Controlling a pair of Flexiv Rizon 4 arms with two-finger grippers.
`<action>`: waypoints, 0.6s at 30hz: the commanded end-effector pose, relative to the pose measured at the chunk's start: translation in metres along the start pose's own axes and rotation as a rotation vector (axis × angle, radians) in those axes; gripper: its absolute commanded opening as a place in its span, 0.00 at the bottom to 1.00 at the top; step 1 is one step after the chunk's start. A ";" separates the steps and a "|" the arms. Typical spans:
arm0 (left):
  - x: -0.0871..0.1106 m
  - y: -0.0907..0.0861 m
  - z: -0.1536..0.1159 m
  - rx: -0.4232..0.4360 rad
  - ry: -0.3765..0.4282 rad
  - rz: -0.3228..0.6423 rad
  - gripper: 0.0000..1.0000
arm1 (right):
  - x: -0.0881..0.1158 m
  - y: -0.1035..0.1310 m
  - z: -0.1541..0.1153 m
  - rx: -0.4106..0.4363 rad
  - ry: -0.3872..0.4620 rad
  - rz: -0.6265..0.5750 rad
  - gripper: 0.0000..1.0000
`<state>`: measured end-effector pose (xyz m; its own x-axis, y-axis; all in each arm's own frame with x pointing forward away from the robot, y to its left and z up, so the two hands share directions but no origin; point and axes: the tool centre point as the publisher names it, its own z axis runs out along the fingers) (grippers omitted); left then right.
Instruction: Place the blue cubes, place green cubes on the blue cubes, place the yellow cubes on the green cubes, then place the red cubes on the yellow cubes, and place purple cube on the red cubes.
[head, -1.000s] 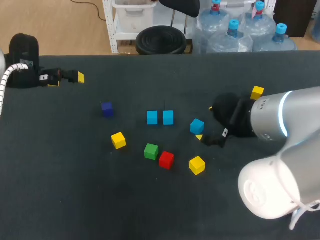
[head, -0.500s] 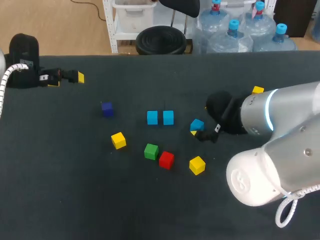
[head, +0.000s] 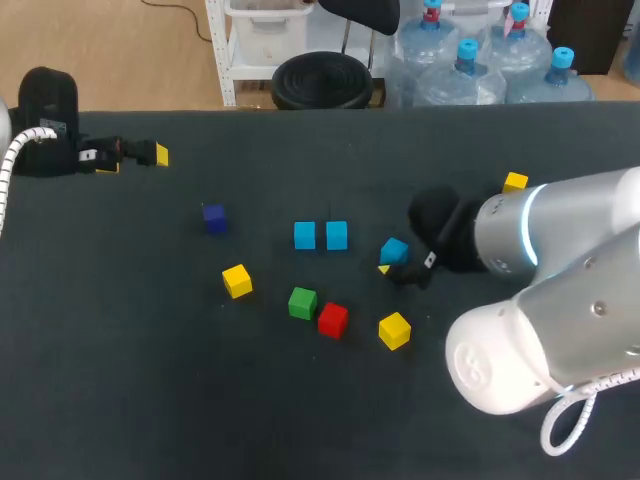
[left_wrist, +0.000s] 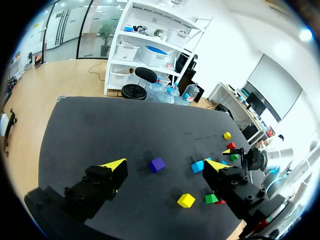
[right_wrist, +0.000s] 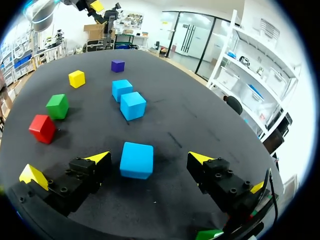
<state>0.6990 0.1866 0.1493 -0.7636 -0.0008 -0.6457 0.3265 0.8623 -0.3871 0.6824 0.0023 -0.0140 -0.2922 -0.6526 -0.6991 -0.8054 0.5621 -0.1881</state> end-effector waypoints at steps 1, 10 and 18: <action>-0.001 -0.001 0.000 -0.006 0.004 -0.002 1.00 | 0.000 0.000 0.004 0.003 -0.005 0.003 0.99; -0.001 -0.001 0.000 -0.006 0.004 -0.002 1.00 | 0.000 0.000 0.002 0.005 -0.006 0.003 0.28; -0.001 -0.001 0.000 -0.006 0.004 -0.002 1.00 | 0.004 0.003 -0.007 0.012 0.001 0.014 0.36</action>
<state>0.6990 0.1866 0.1493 -0.7636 -0.0008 -0.6457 0.3265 0.8623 -0.3871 0.6802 0.0002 -0.0152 -0.3015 -0.6441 -0.7030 -0.7964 0.5756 -0.1858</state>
